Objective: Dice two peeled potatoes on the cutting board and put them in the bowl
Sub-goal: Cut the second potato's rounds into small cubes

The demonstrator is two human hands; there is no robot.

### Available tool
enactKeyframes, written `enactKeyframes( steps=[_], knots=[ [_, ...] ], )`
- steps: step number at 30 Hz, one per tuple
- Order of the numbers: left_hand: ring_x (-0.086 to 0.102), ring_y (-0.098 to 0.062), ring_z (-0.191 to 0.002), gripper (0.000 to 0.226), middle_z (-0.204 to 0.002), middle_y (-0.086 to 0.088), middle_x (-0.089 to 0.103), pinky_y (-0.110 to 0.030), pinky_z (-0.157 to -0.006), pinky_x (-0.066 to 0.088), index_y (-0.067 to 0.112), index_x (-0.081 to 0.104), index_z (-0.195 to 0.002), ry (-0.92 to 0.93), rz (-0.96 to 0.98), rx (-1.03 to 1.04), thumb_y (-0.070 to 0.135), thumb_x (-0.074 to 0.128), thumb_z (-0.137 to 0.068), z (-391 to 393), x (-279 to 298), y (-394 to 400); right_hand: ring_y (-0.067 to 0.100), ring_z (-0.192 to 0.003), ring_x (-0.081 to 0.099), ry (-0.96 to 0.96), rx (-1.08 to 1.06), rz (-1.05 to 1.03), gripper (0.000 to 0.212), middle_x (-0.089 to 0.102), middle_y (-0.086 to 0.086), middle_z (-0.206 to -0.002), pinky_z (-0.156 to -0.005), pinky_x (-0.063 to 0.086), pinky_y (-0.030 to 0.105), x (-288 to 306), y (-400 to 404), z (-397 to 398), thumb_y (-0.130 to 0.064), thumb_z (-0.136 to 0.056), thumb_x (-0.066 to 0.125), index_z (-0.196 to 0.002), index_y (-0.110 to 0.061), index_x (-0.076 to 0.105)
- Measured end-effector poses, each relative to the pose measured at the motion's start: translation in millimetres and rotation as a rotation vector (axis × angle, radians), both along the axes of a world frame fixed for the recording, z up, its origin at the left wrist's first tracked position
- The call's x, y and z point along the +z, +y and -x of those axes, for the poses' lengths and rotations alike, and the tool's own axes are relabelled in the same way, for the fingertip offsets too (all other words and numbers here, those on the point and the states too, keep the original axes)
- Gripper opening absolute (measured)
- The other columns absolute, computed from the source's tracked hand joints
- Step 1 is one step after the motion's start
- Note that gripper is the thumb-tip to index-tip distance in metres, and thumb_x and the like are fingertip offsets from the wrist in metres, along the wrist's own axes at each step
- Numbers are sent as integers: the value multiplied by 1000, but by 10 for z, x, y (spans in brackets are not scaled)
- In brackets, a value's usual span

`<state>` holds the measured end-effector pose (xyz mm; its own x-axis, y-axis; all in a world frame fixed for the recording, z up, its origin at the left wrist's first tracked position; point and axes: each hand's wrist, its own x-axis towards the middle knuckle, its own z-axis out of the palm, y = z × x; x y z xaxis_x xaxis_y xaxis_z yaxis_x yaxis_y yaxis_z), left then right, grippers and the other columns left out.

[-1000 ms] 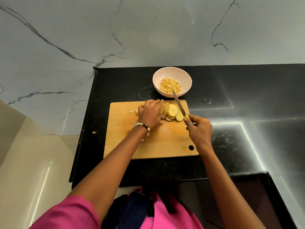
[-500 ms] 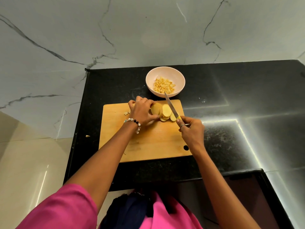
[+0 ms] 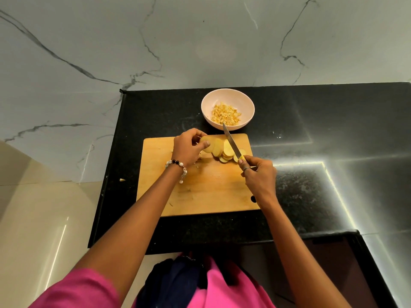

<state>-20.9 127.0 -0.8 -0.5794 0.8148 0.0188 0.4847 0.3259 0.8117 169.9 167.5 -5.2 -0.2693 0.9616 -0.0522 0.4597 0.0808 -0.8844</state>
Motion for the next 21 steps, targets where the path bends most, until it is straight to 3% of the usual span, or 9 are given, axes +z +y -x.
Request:
enactKeyframes(
  steps=[5,8,12,14,18,21],
  knots=[
    [60,-9,-82,19,-98,-2,68,-16,-62,49,15,71,-105,-219,111,21,20,67,-87,-74,17,-393,20,-73,68,-30,38,-42,18,69,-6,-81,-67,56,48,-36,-137,15,-24,-89,65,-99,-12,73],
    [56,-8,-95,19,-107,0,69,-13,-74,39,14,73,-104,-114,207,70,21,65,-88,-67,-113,-597,21,-51,64,-81,108,-92,18,65,6,-61,-50,54,45,-106,-307,36,-23,-92,60,-83,-11,69],
    [57,-11,-89,23,-108,-6,66,-11,-76,37,15,71,-109,31,222,129,22,66,-88,-102,-228,-763,28,-57,59,-207,276,-226,25,60,10,-64,-51,47,41,-216,-584,73,-23,-94,51,-76,-7,58],
    [58,-16,-93,31,-111,-6,58,-17,-84,40,16,67,-116,95,222,134,24,68,-86,-122,-275,-820,33,-63,57,-305,336,-340,20,62,15,-71,-52,37,36,-229,-731,72,-17,-94,52,-80,-4,59],
    [53,-18,-104,47,-116,-5,49,-29,-94,45,14,62,-124,130,220,88,25,73,-80,-153,-335,-942,38,-63,56,-370,375,-439,24,61,17,-76,-51,36,38,-224,-972,73,-19,-92,45,-90,0,60],
    [48,-17,-106,65,-124,-3,45,-20,-91,38,16,52,-134,154,251,-53,26,78,-75,-157,-340,-1023,40,-73,59,-422,403,-407,32,63,21,-89,-56,42,41,-254,-1065,66,-17,-95,45,-117,2,59]
  ],
)
